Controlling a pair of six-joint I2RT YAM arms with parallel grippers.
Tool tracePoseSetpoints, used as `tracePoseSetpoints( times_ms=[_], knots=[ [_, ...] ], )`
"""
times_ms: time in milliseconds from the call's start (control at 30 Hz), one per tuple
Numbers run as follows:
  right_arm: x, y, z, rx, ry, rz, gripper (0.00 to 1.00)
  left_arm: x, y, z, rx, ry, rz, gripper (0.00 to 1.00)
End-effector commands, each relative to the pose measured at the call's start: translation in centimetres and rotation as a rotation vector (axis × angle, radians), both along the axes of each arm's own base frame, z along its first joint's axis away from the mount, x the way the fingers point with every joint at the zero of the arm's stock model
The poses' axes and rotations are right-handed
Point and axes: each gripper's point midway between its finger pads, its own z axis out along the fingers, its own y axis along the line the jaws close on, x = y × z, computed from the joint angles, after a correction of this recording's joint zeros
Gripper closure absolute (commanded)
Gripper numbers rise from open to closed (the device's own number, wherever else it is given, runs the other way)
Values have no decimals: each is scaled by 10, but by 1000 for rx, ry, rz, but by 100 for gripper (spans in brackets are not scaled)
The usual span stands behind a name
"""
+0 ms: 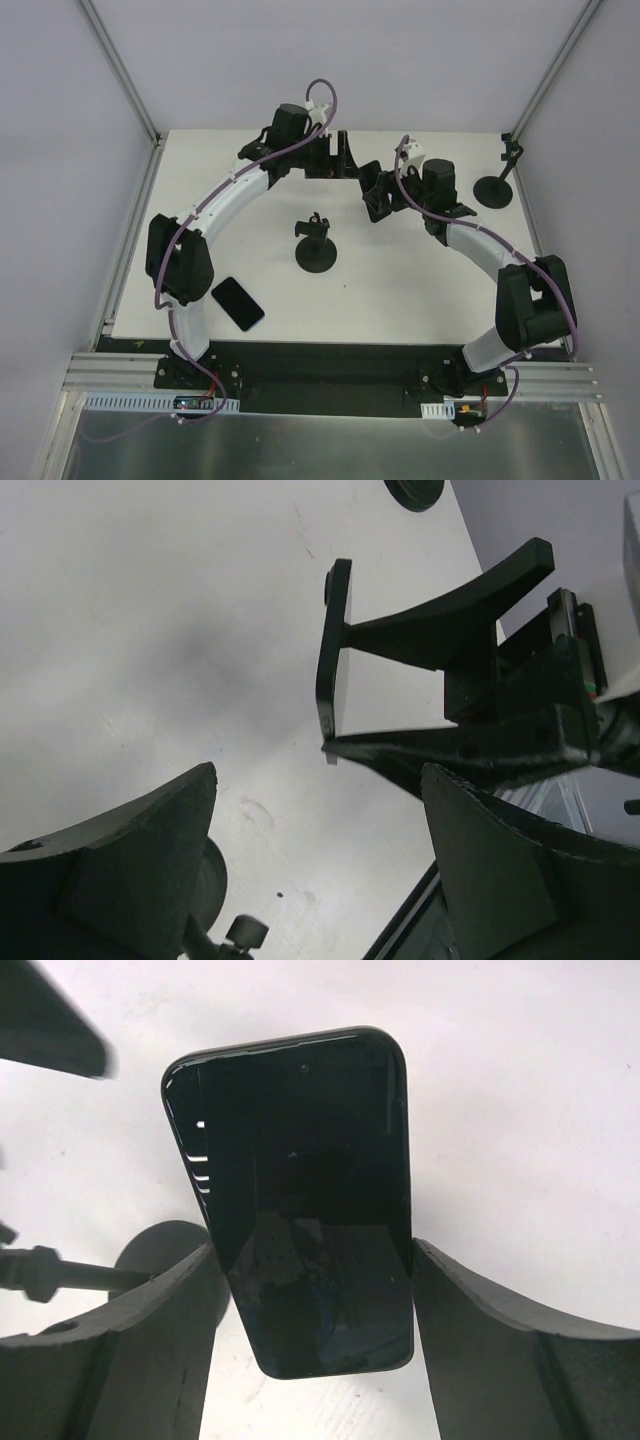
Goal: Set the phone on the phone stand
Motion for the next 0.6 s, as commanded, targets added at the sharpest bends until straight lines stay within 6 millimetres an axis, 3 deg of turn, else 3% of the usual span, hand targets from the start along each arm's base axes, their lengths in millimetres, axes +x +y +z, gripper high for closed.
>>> tracePoseSetpoints(
  times_ms=[0, 100, 300, 567],
  knots=[
    [-5, 21, 63, 76, -218, 83, 99, -2, -32, 27, -42, -89, -76, 18],
    [-12, 26, 73, 94, -253, 94, 100, 1, -38, 14, -27, -64, -65, 23],
    [-22, 33, 88, 118, -293, 115, 100, 4, -39, 4, -23, -35, -51, 51],
    [-39, 53, 101, 147, -317, 189, 99, 0, -37, 10, -24, -51, -65, 62]
  ],
)
